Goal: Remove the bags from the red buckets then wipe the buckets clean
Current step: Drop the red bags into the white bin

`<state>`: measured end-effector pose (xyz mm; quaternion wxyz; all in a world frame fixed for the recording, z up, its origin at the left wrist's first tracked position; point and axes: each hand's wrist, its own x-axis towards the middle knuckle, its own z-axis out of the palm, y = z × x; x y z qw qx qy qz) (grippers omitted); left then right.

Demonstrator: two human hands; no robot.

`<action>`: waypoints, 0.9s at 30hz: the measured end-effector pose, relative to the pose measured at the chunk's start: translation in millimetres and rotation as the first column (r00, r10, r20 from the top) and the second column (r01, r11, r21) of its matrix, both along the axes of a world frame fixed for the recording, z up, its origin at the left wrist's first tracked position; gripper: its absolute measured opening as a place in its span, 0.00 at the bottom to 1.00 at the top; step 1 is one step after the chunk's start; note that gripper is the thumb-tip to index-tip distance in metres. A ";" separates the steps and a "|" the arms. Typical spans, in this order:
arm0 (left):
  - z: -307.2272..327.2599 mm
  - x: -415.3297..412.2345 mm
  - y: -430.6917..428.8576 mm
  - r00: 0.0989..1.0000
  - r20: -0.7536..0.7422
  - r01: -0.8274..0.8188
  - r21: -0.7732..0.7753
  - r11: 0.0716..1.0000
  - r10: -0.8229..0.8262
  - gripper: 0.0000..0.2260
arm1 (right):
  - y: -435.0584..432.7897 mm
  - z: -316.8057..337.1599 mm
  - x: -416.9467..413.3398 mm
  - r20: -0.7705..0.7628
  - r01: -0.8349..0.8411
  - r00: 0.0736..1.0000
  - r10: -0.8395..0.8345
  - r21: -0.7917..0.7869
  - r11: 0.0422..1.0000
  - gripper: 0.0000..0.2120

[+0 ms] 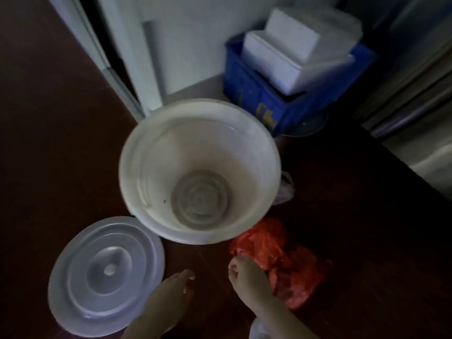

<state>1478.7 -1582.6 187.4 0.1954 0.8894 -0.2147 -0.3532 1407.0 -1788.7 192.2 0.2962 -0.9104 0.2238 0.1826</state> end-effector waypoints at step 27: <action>-298.0 -4.2 -342.1 0.822 0.140 0.496 0.304 0.813 -0.553 0.41 | -300.1 -295.9 -174.5 -0.481 0.658 0.586 -0.652 -0.187 0.729 0.39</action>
